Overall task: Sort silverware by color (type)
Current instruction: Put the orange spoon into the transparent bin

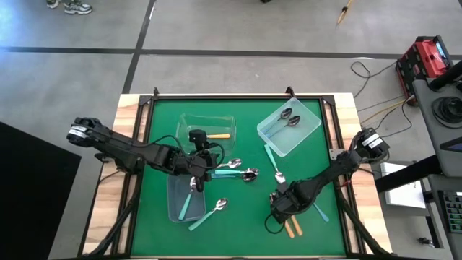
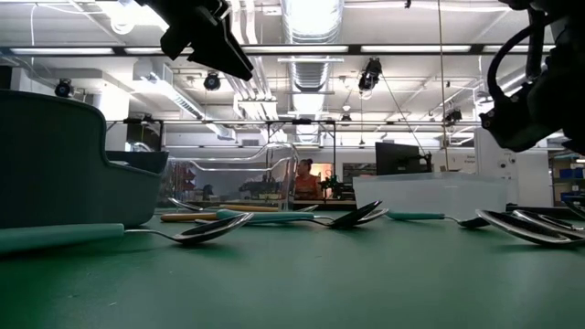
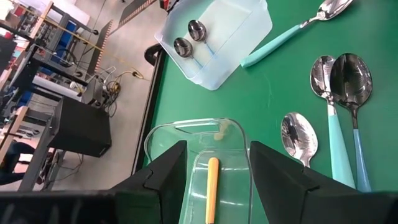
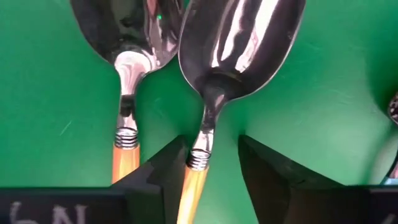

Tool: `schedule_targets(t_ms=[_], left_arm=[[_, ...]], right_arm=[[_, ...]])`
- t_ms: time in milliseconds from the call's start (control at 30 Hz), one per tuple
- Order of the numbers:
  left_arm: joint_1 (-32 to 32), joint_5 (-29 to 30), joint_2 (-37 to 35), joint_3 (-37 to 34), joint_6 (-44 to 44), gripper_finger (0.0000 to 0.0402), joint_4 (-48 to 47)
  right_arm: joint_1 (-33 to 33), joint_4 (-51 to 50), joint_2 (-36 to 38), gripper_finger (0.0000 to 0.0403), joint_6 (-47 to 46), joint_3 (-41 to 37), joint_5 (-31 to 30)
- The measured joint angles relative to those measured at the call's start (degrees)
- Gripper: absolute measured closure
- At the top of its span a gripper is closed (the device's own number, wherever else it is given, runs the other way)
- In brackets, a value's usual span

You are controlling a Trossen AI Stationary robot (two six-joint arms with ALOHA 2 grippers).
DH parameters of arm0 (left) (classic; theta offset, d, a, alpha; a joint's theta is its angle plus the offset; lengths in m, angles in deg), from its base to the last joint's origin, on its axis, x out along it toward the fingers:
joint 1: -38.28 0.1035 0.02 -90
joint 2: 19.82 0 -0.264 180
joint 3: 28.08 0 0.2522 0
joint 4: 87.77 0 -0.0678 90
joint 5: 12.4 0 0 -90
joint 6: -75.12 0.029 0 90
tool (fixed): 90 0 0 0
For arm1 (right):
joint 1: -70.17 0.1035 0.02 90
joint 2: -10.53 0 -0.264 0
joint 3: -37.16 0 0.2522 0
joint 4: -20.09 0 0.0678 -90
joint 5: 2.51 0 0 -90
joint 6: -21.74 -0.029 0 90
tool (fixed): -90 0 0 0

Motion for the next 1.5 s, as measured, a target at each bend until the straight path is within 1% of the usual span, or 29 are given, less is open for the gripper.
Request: schedule_targets(t_ms=[300, 467, 767, 933, 1100, 1367, 1433, 1500], left_arm=[[0.00, 0.02, 0.00, 0.00, -0.65, 0.0244, 0.06], [0.00, 0.02, 0.00, 0.00, -1.18, 0.0244, 0.06], [0.00, 0.00, 0.00, 0.00, -1.53, 0.0244, 0.06], [0.00, -0.01, 0.00, 0.00, -1.53, 0.0244, 0.06], [0.00, -0.02, 0.00, 0.00, -1.53, 0.0244, 0.12], [0.00, -0.05, 0.00, 0.00, -1.57, 0.0244, 0.13], [0.00, -1.08, 0.00, 0.00, -1.56, 0.0244, 0.13], [0.02, -5.14, -0.13, 0.00, -1.25, 0.0244, 0.10]], right_arm=[[0.00, -0.36, -0.06, 0.0339, -1.72, -0.07, -0.58], [0.00, -0.08, -0.08, 0.0361, -1.75, -0.07, -0.76], [0.00, -0.18, 0.24, 0.0365, -1.22, -0.09, -0.79], [-0.05, -2.67, 2.27, 0.0366, -1.21, -0.30, -1.82], [-0.02, -2.84, 5.07, 0.0366, -0.87, -0.24, -2.89], [-0.04, -3.06, 6.16, 0.0367, -0.18, -0.23, -3.76], [-0.04, -3.05, 6.26, 0.0367, 0.19, -0.22, -3.69], [-0.04, -2.91, 6.42, 0.0367, 0.56, -0.22, -3.61]])
